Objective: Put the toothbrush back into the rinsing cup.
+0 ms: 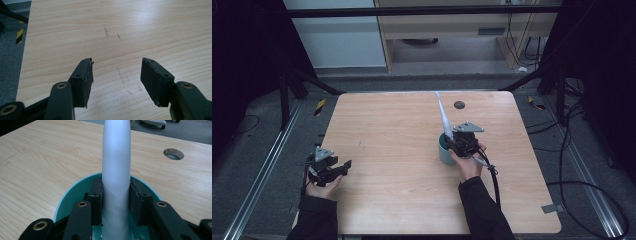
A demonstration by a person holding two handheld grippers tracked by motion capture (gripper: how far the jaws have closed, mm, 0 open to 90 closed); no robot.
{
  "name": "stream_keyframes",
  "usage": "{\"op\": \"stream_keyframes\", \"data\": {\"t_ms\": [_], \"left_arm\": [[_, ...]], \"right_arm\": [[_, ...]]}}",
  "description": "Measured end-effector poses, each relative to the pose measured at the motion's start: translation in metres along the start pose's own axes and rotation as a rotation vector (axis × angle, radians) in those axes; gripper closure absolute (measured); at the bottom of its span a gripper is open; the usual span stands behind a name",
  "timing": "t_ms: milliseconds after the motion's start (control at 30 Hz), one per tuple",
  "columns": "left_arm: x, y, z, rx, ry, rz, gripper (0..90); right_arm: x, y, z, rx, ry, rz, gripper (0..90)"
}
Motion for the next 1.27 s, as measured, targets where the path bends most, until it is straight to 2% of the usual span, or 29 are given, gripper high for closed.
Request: {"op": "stream_keyframes", "data": {"t_ms": [167, 367, 500, 667, 767, 900, 1000, 1200, 1267], "left_arm": [[0.000, 0.000, 0.000, 0.000, 0.002, 0.000, 42.5], [0.000, 0.000, 0.000, 0.001, 0.000, 0.000, 42.5], [0.000, 0.000, 0.000, -0.001, -0.001, -0.001, 42.5], [0.000, 0.000, 0.000, -0.001, 0.001, 0.001, 42.3], [0.000, 0.000, 0.000, -0.004, 0.003, 0.002, 42.3], [0.001, 0.000, 0.001, -0.004, 0.000, -0.001, 42.5], [0.001, 0.001, 0.001, -0.002, 0.003, -0.001, 43.2], [0.001, 0.003, 0.002, 0.013, 0.005, -0.010, 46.6], [0.001, 0.002, 0.002, 0.015, 0.005, -0.015, 47.8]], "right_arm": [[0.000, 0.000, 0.000, -0.016, -0.025, 0.001, 65.2], [-0.004, -0.003, -0.002, -0.017, -0.016, -0.012, 61.8], [-0.015, -0.006, -0.007, -0.019, 0.022, -0.034, 49.1], [-0.037, -0.003, -0.011, -0.026, 0.079, -0.014, 31.8], [-0.052, 0.003, -0.010, -0.020, 0.102, 0.003, 25.4], [-0.072, 0.017, -0.002, 0.019, 0.130, 0.011, 20.2], [-0.085, 0.031, 0.012, 0.032, 0.120, 0.033, 18.1], [-0.101, 0.046, 0.037, 0.058, 0.116, 0.048, 17.5], [-0.104, 0.051, 0.044, 0.044, 0.109, 0.070, 17.4]]}}
Point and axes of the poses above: each handheld gripper's, and its own axes: x roughly forward along the jaws, z roughly out of its underside, y roughly to its right, the point moved 4 cm from there along x, roughly forward along the jaws, and after that the axes turned 3 degrees about -y, right-handed, at the moved point
